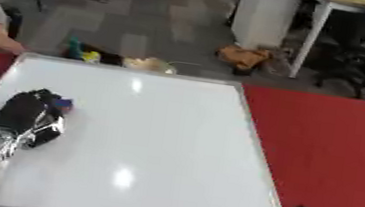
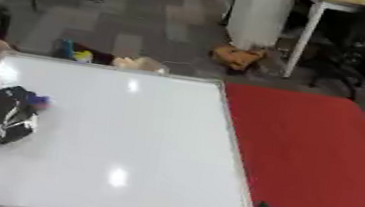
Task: Wipe the whiteboard clean with a brush.
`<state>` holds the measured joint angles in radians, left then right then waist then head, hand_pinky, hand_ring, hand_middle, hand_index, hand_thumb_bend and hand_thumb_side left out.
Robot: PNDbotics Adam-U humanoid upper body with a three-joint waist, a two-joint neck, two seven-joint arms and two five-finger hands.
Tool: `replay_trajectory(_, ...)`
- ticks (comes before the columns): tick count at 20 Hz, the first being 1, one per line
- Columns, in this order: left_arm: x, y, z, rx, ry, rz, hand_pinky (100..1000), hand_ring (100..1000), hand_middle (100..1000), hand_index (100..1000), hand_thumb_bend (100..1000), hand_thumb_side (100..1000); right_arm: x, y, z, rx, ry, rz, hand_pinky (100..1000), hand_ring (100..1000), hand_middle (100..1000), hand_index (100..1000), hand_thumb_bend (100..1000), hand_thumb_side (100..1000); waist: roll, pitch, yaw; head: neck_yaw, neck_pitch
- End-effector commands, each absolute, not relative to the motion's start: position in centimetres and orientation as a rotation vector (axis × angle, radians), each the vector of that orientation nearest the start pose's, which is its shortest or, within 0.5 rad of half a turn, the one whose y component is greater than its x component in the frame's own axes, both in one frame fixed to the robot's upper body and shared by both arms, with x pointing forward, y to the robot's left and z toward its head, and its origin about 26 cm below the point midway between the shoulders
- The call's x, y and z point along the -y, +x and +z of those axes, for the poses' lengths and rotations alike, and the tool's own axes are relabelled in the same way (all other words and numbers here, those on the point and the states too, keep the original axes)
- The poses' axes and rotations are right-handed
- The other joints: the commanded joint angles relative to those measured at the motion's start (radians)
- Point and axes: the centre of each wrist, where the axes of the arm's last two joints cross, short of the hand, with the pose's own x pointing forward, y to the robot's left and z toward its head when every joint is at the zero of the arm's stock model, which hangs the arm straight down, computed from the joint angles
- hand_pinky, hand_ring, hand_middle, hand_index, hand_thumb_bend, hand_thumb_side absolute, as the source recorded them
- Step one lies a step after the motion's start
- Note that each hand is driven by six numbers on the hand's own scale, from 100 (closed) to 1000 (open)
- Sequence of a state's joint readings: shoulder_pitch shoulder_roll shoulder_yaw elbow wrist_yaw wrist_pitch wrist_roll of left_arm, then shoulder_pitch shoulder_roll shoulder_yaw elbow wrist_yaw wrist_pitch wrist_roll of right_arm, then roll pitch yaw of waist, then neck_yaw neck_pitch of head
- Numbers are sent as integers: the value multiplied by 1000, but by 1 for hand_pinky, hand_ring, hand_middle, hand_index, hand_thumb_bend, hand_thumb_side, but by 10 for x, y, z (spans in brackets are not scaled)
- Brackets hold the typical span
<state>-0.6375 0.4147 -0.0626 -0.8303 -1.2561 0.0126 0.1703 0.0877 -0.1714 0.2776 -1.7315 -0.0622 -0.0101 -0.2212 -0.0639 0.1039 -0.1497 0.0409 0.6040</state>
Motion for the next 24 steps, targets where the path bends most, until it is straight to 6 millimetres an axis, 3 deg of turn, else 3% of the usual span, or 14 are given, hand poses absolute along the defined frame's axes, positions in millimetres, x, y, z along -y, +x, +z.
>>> replay_trajectory(1, -355, 407, 15, 1083, 1278, -1328, 771, 802, 763, 881, 100, 399, 214, 245, 10, 1650, -31, 98, 346, 248, 100, 542, 100, 823, -6, 7, 7, -2, -11)
replay_trajectory(6, -334, 407, 34, 1206, 1163, -1385, 754, 802, 755, 894, 100, 453, 214, 245, 10, 1651, -30, 101, 346, 249, 100, 542, 100, 821, -7, 7, 8, -1, -11)
replay_trajectory(15, -275, 396, 78, 1477, 936, -1532, 747, 806, 752, 901, 100, 490, 214, 245, 11, 1653, -27, 109, 346, 249, 100, 542, 100, 820, -8, 6, 10, 4, -13)
replay_trajectory(21, -254, 387, 91, 1540, 842, -1617, 747, 807, 752, 904, 100, 510, 214, 245, 11, 1652, -28, 109, 346, 249, 100, 542, 100, 821, -5, 5, 4, 6, -14)
replay_trajectory(24, -249, 380, 97, 1559, 806, -1648, 751, 812, 755, 908, 100, 591, 214, 245, 11, 1651, -28, 110, 346, 249, 100, 542, 100, 823, -2, 5, 3, 4, -13)
